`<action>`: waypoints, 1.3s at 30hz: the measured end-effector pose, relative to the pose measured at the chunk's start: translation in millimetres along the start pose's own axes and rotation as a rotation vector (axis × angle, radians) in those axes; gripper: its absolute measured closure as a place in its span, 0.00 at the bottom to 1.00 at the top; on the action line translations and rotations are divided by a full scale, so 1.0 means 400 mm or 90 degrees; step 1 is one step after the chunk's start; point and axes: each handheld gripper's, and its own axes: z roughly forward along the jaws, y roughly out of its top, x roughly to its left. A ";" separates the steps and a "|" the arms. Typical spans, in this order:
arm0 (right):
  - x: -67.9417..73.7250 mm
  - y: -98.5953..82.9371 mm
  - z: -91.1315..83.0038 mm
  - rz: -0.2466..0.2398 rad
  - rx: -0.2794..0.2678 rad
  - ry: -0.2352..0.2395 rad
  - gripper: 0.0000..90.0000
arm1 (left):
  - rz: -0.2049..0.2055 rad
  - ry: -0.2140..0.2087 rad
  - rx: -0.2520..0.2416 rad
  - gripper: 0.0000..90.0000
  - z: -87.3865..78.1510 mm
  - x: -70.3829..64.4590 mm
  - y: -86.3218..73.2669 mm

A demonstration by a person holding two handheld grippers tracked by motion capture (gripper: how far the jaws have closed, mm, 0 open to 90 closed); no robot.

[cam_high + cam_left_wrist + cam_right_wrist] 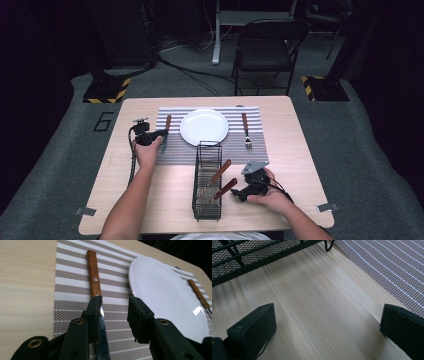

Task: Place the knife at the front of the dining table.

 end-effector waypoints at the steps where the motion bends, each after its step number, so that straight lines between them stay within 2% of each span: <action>1: 0.000 0.000 0.000 -0.002 0.000 0.000 0.00 | 0.004 -0.007 -0.003 0.69 -0.006 -0.007 0.000; 5: 0.000 0.000 0.000 -0.002 0.000 0.000 0.00 | 0.034 -0.033 0.004 0.65 -0.041 -0.041 -0.010; 8: 0.000 0.000 0.000 -0.002 0.000 0.000 0.00 | 0.068 -0.051 0.004 0.63 -0.071 -0.067 -0.033; 9: 0.000 0.000 0.000 -0.002 0.000 0.000 0.00 | 0.090 -0.052 0.017 0.62 -0.083 -0.078 -0.044; 11: 0.000 0.000 0.000 0.000 0.001 0.000 0.00 | 0.119 -0.054 0.021 0.62 -0.102 -0.091 -0.064; 13: 0.001 0.000 0.000 0.000 0.001 0.000 0.00 | 0.135 -0.055 0.029 0.62 -0.115 -0.100 -0.076; 16: 0.002 0.002 0.002 0.003 -0.001 -0.001 0.00 | 0.145 -0.077 0.025 0.60 -0.139 -0.112 -0.084; 19: -0.001 0.003 0.003 -0.005 -0.003 -0.001 0.00 | 0.153 -0.079 0.025 0.59 -0.148 -0.118 -0.088; 21: 0.000 0.003 0.003 -0.003 -0.002 0.000 0.00 | 0.176 -0.076 0.030 0.58 -0.155 -0.122 -0.091; 26: -0.001 0.003 0.003 -0.005 -0.003 -0.001 0.00 | 0.197 -0.083 0.030 0.55 -0.170 -0.136 -0.094; 28: 0.000 0.003 0.003 -0.003 -0.002 -0.001 0.00 | 0.215 -0.088 0.039 0.55 -0.179 -0.144 -0.098; 31: -0.001 0.003 0.003 -0.005 -0.002 -0.001 0.00 | 0.223 -0.106 0.048 0.55 -0.191 -0.154 -0.110; 39: -0.002 0.003 0.004 -0.009 -0.006 -0.002 0.00 | 0.257 -0.106 0.076 0.55 -0.214 -0.151 -0.160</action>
